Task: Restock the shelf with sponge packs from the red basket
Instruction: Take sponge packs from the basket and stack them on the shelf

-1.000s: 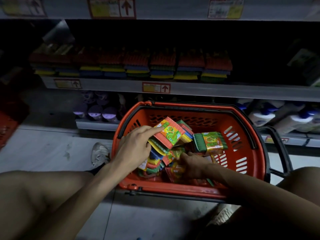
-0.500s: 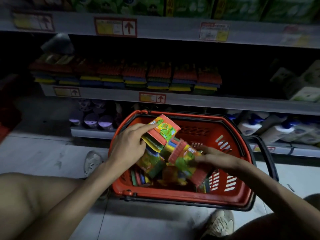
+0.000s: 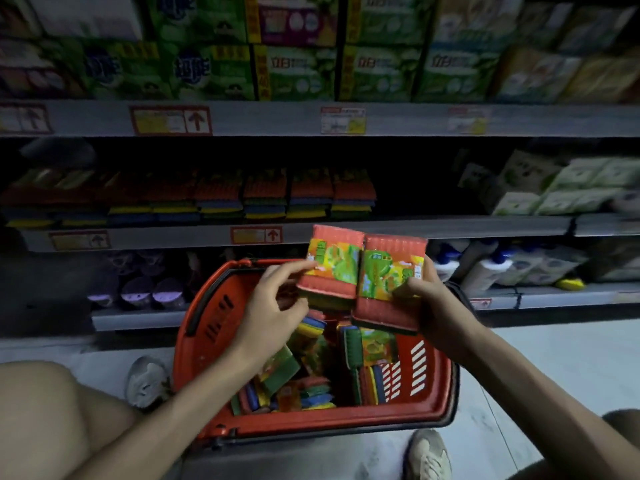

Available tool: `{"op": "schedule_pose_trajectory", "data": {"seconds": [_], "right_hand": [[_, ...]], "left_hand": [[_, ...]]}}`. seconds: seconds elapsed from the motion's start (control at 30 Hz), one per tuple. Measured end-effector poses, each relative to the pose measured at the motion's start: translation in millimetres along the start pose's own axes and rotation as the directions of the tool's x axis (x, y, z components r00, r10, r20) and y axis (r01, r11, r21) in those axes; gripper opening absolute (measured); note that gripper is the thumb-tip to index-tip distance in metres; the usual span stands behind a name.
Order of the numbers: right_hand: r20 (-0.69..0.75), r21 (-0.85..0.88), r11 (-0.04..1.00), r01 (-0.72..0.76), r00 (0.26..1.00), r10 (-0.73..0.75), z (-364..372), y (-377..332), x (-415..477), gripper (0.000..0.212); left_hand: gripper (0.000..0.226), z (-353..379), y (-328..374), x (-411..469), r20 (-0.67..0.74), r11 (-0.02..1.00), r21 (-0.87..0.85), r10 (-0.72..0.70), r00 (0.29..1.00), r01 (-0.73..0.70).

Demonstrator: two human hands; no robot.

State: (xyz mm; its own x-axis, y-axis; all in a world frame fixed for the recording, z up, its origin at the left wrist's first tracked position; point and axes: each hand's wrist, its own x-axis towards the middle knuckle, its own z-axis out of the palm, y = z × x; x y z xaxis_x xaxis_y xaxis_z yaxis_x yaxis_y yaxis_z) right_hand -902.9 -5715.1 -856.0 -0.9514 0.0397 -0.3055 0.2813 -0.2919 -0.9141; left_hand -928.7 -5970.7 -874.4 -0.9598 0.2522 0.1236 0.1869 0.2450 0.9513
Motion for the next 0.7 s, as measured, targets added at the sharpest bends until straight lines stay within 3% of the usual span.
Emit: {"op": "schedule_pose_trajectory", "data": {"seconds": [0.17,0.33,0.4,0.5,0.7], "right_hand": [[-0.046,0.110,0.993,-0.030,0.998,0.036,-18,15,-1,0.070],[-0.197,0.051,0.996,0.077,0.978,-0.065,-14,22,12,0.057],[-0.221,0.020,0.996,0.090,0.972,-0.083,-14,20,16,0.055],[-0.155,0.041,0.996,0.083,0.985,-0.076,-10,18,23,0.062],[-0.040,-0.239,0.965,0.103,0.992,-0.116,-2,-2,30,0.069]], "left_hand": [[0.033,33,6,8,-0.018,0.980,-0.139,-0.149,0.989,0.145],[0.076,57,-2,36,-0.122,0.907,-0.321,-0.324,0.938,0.272],[0.083,63,-7,44,-0.139,0.902,-0.318,-0.349,0.927,0.292],[0.074,58,-12,56,-0.136,0.899,-0.284,-0.381,0.914,0.333],[0.069,54,-8,65,-0.001,0.797,-0.445,-0.457,0.890,0.409]]}}
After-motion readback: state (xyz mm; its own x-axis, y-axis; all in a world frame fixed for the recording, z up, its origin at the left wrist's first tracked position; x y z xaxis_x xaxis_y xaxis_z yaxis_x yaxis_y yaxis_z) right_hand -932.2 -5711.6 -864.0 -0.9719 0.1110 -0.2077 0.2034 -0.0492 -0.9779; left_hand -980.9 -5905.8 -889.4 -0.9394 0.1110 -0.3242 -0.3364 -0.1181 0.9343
